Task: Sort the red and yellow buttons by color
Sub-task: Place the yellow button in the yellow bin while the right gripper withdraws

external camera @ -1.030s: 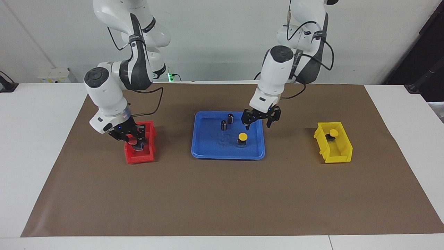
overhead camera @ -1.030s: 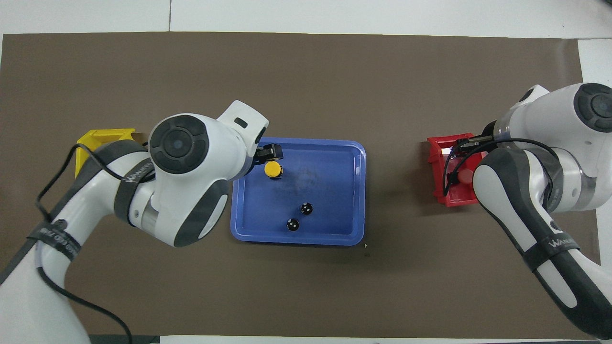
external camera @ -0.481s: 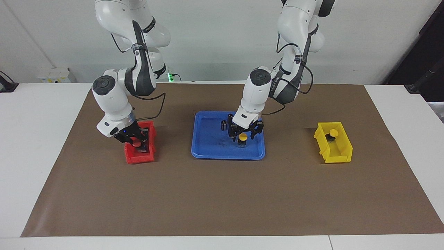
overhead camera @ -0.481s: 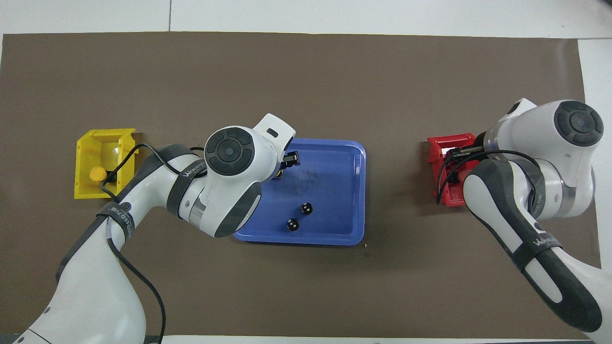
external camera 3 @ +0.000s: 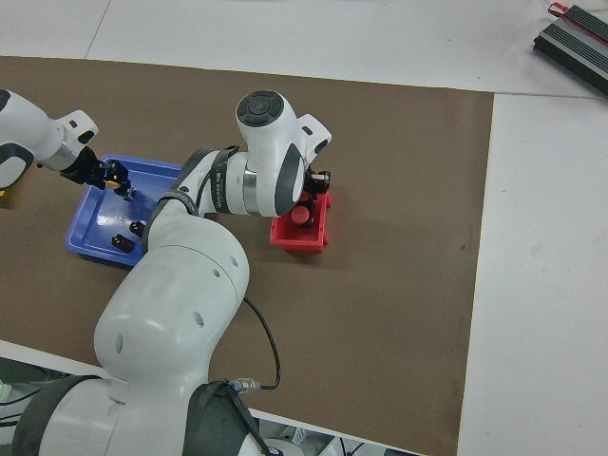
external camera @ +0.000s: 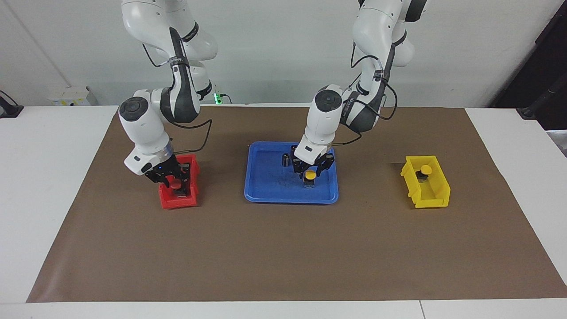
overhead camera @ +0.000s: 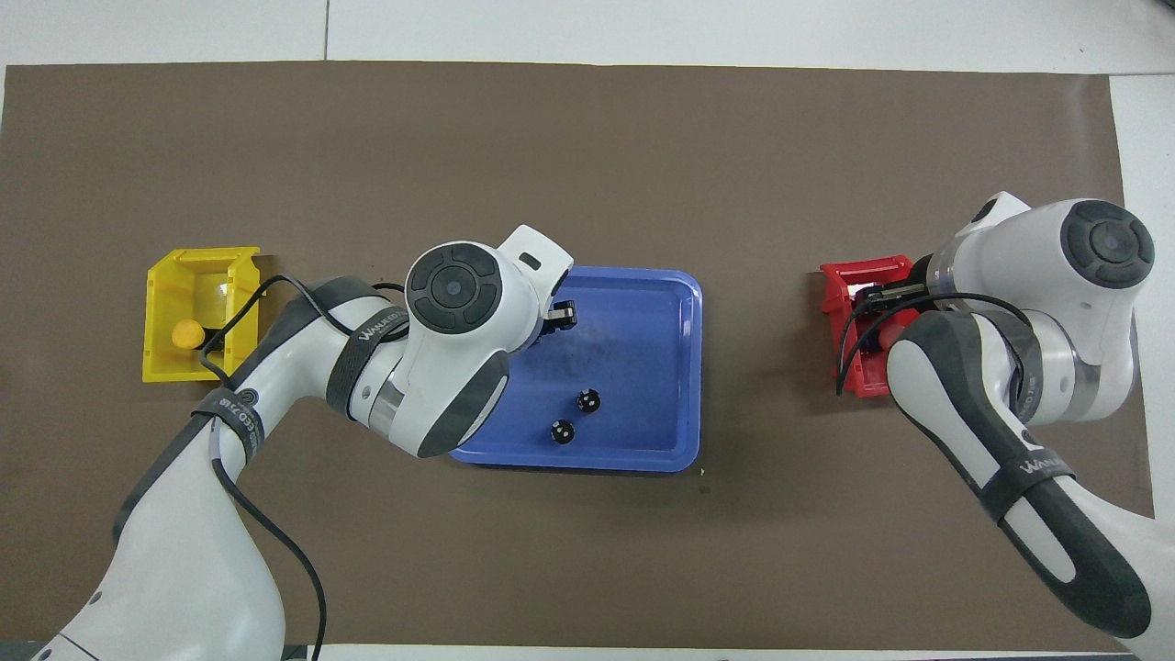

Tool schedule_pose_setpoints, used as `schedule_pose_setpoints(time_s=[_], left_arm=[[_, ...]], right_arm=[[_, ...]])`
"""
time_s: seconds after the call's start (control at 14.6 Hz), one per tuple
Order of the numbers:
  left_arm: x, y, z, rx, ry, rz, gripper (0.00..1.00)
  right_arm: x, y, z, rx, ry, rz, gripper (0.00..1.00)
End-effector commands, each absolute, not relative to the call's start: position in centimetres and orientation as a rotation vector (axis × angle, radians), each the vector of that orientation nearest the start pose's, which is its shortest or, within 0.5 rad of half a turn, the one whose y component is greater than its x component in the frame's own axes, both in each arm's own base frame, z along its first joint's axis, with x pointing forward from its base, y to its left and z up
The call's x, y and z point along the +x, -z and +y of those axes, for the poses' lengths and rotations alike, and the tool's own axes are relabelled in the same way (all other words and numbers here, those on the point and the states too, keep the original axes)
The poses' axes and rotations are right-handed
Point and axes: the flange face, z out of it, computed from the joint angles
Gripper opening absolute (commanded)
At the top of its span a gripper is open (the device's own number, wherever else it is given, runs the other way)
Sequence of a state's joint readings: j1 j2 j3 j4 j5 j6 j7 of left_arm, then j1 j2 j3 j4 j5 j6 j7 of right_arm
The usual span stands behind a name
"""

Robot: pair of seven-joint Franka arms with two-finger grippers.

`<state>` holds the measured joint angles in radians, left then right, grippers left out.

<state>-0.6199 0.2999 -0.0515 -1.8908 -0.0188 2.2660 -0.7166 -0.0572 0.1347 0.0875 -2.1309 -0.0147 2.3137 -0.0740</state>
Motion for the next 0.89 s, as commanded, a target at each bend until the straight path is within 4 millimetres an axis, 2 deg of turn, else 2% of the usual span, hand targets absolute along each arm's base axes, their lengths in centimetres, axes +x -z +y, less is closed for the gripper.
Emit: schedule_pose_setpoints(time_s=[0.0,0.07,0.14,0.21,0.27,0.34,0.48,0.55,0.62,0.82], left_arm=[[49.7,-36.1,-38.7,-3.207,0.072,-0.121,0.10],[49.9,-36.2,-38.6,-3.213,0.086,-0.127,0.01],[50.2,-36.2,-38.3,-3.213,0.089,-0.136,0.01],[50.4,-36.4,-38.2,-3.213,0.092,-0.143,0.01],[50.7,-37.2,-38.3,-3.216,0.100,-0.138,0.01],[51.4,-38.3,-37.9,-3.212,0.093,-0.150,0.01],[53.0,-42.1,-36.7,-3.195,0.061,-0.180,0.01],[54.0,-44.1,-35.2,-3.190,0.050,-0.177,0.01],[54.9,-45.7,-32.9,-3.192,0.040,-0.151,0.01],[58.7,-48.7,-24.0,-3.186,0.005,-0.056,0.01]], right_arm=[[57.7,-37.8,1.0,-3.131,0.047,-0.233,0.62],[58.3,-39.5,1.0,-3.130,0.030,-0.237,0.66],[58.8,-41.2,1.0,-3.130,0.013,-0.237,0.72],[59.1,-43.3,1.2,-3.126,-0.008,-0.231,0.83],[59.0,-45.4,1.3,-3.122,-0.037,-0.223,1.00],[58.7,-47.7,1.3,-3.123,-0.054,-0.219,1.00],[58.5,-52.5,0.7,-3.123,-0.078,-0.204,1.00],[58.3,-54.9,0.5,-3.124,-0.097,-0.195,1.00],[58.1,-56.8,0.4,-3.131,-0.100,-0.181,1.00],[57.0,-61.4,-1.4,-3.127,-0.119,-0.118,1.00]])
